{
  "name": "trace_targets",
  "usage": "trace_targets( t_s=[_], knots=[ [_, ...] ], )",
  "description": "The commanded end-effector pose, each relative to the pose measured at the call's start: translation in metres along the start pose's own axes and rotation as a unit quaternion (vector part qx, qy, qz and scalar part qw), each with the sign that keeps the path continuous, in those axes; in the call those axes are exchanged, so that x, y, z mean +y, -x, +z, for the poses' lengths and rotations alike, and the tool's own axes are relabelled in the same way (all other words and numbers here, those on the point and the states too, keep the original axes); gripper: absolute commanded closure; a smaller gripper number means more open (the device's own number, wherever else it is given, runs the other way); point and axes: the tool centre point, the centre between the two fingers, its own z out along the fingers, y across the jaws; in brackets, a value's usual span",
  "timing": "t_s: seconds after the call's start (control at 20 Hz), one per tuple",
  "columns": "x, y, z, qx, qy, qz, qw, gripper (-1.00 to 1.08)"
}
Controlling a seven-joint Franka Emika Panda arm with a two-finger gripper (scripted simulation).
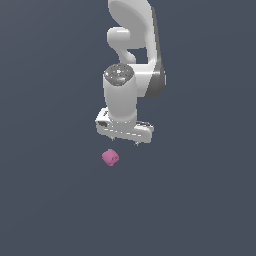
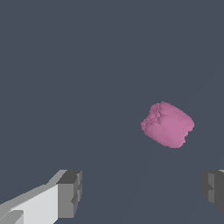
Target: Pick up the object and move it to a goal position.
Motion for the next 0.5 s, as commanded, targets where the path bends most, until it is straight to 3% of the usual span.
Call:
trace_targets(
  t_s=[0.0,0.45],
  knots=[
    [0.01,-0.005,0.01,0.0,0.001,0.04,0.9992,-0.92],
    [0.046,-0.019,0.048,0.001,0.01,0.184,0.9829,-0.92]
  ],
)
